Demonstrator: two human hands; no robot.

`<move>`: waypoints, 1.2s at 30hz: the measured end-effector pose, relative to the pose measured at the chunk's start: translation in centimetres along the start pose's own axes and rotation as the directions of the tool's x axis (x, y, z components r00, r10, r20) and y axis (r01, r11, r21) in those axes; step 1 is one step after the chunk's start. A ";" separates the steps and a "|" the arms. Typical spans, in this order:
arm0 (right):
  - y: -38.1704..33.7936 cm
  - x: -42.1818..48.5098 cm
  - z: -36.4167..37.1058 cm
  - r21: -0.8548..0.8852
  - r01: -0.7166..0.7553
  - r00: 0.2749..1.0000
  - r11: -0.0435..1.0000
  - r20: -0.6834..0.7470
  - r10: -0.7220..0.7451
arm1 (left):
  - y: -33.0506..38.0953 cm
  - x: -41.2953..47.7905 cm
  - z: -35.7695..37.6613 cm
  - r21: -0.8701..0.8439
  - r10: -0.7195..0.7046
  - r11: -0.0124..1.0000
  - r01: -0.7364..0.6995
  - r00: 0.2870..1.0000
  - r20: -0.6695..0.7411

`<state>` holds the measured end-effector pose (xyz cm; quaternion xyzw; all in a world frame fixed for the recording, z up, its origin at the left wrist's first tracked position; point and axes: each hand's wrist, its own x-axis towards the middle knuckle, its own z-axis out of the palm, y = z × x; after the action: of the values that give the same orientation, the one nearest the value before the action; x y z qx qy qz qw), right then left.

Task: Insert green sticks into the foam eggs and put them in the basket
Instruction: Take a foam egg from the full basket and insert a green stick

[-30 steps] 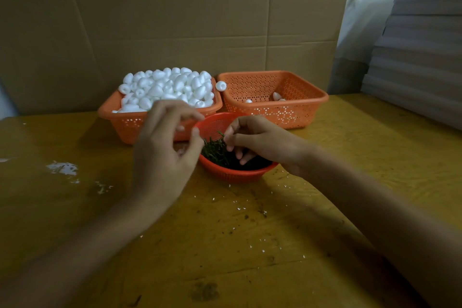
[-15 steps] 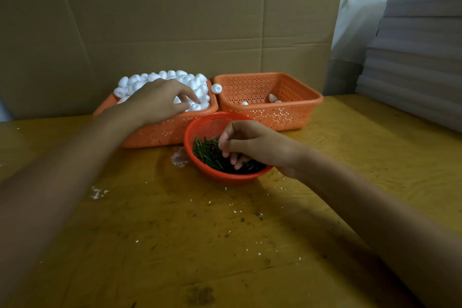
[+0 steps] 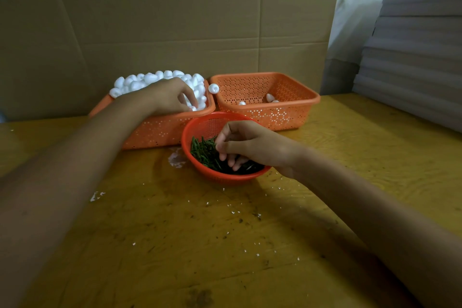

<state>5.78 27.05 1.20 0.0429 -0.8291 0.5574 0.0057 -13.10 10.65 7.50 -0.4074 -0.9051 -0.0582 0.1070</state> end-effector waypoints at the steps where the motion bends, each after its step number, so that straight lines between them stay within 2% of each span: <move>1: 0.0 0.0 0.0 0.000 0.000 1.000 1.000 0.000 0.000 | 0.1 -0.1 0.2 -0.001 -0.002 1.000 0.002 1.000 -0.026; 8: 0.2 0.2 0.0 0.009 -0.005 1.000 1.000 0.000 0.005 | -0.5 -0.1 1.6 -0.036 0.038 0.998 -0.044 0.988 -0.149; 13: 0.2 0.2 0.0 0.006 -0.007 1.000 1.000 0.001 0.007 | -1.1 -0.4 2.6 -0.310 -0.041 0.951 0.012 0.995 -0.088; 19: 0.0 0.0 0.0 0.005 -0.006 1.000 1.000 0.007 0.006 | -0.8 -1.1 3.3 -0.437 -0.122 0.898 0.039 0.979 -0.164; 22: 0.0 0.0 0.0 0.009 -0.003 1.000 1.000 0.004 0.003 | -0.6 -1.0 3.1 -0.547 -0.205 0.836 0.045 0.950 -0.236; 24: 0.0 0.0 0.0 0.007 -0.004 1.000 1.000 0.004 0.004 | -0.7 -0.9 2.8 -0.705 -0.317 0.707 0.058 0.917 -0.242; 27: 0.0 0.0 0.0 0.002 -0.004 1.000 1.000 0.009 0.004 | -0.4 -1.4 2.1 -0.924 -0.495 0.382 0.028 0.850 -0.179; 29: 0.0 0.0 0.0 0.000 -0.003 1.000 1.000 0.013 0.003 | 0.1 -2.3 1.8 -0.985 -0.539 0.172 -0.026 0.834 -0.117; 31: -0.1 -0.1 0.0 -0.003 -0.001 1.000 1.000 0.013 0.001 | 0.8 -3.4 1.8 -0.997 -0.514 -0.030 -0.073 0.856 -0.047; 34: -0.2 -0.2 0.0 -0.008 -0.004 1.000 1.000 0.009 0.004 | 1.7 -5.8 2.3 -0.947 -0.393 -0.308 -0.093 0.919 0.037; 36: -0.3 -0.2 0.1 -0.008 -0.006 1.000 1.000 0.005 0.006 | 2.1 -7.6 2.8 -0.885 -0.333 -0.457 -0.091 0.940 0.076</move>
<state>6.00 26.91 1.42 0.0417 -0.8315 0.5539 0.0022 -7.03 7.10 3.02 -0.1805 -0.4440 -0.8582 -0.1836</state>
